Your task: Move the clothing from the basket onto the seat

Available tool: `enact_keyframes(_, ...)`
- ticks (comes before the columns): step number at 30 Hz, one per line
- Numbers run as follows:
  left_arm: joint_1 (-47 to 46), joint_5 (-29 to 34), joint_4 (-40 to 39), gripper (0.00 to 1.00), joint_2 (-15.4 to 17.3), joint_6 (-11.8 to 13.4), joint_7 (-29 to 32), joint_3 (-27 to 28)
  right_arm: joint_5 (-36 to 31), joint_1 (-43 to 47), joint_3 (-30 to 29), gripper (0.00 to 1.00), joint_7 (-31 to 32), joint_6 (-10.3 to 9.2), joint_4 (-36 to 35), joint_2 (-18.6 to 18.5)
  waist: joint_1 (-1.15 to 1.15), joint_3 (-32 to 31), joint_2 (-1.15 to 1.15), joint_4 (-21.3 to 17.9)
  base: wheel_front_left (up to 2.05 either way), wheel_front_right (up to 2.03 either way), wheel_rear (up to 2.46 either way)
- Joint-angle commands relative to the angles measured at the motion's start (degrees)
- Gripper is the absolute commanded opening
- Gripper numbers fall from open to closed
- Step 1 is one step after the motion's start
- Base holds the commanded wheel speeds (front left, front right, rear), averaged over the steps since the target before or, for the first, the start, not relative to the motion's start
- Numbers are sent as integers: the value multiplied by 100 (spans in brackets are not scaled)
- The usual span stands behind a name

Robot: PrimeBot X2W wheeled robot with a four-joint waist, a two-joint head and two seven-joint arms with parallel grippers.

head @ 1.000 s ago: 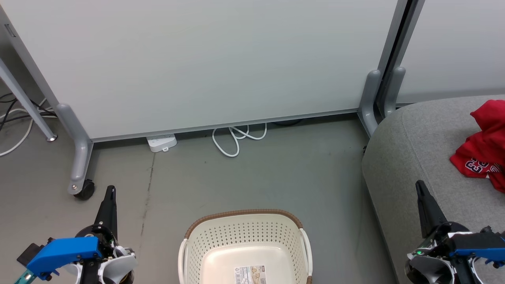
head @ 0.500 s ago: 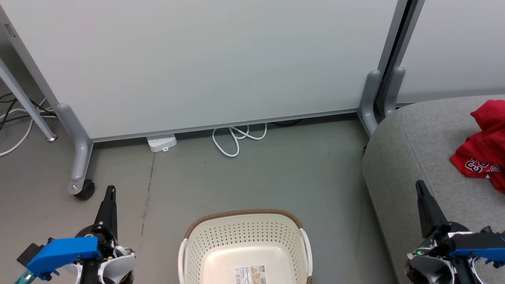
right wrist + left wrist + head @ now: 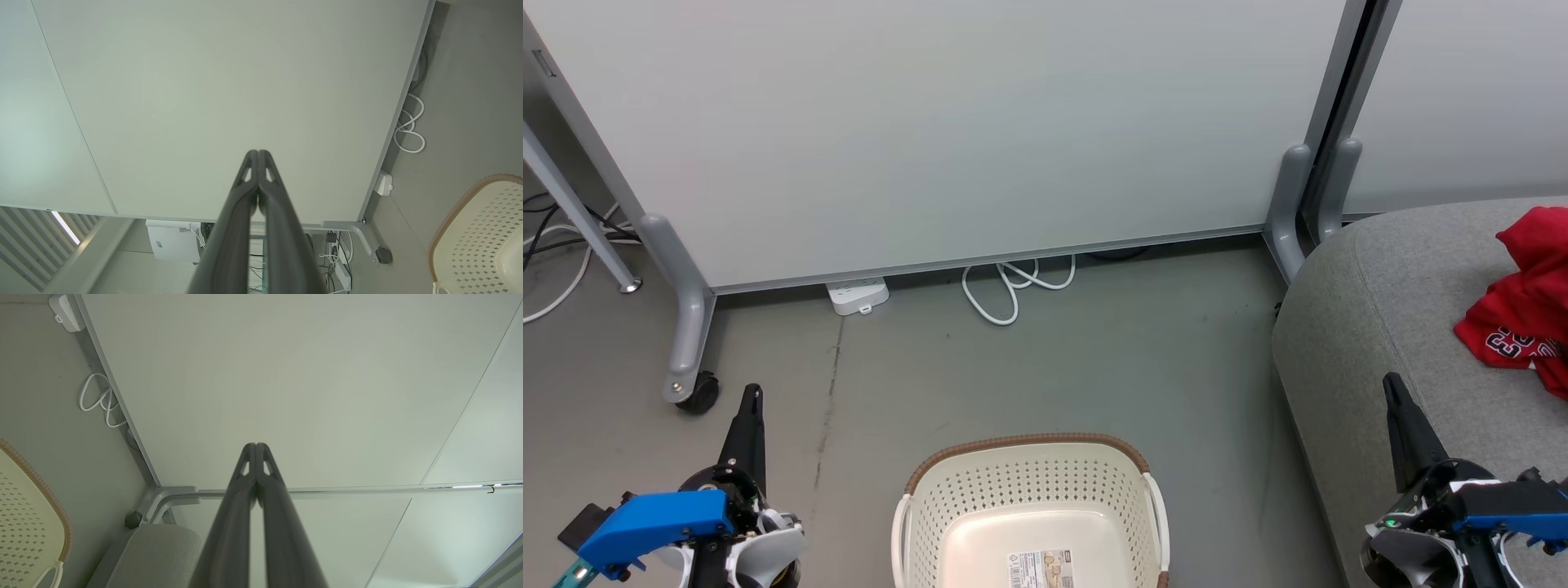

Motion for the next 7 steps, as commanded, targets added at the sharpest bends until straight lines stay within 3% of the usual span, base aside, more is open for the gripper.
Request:
enact_keyframes(1, -54, -14, -22, 0, 7, -52, 18, 11, 16, -68, -7, 0, 13, 2, -13, -30, 0, 0, 0, 0, 0, 0, 0)
enact_keyframes(7, -54, -14, -23, 0, 7, -52, 18, 11, 16, -67, -7, 0, 13, 2, -13, -30, 0, 0, 0, 0, 0, 0, 0)
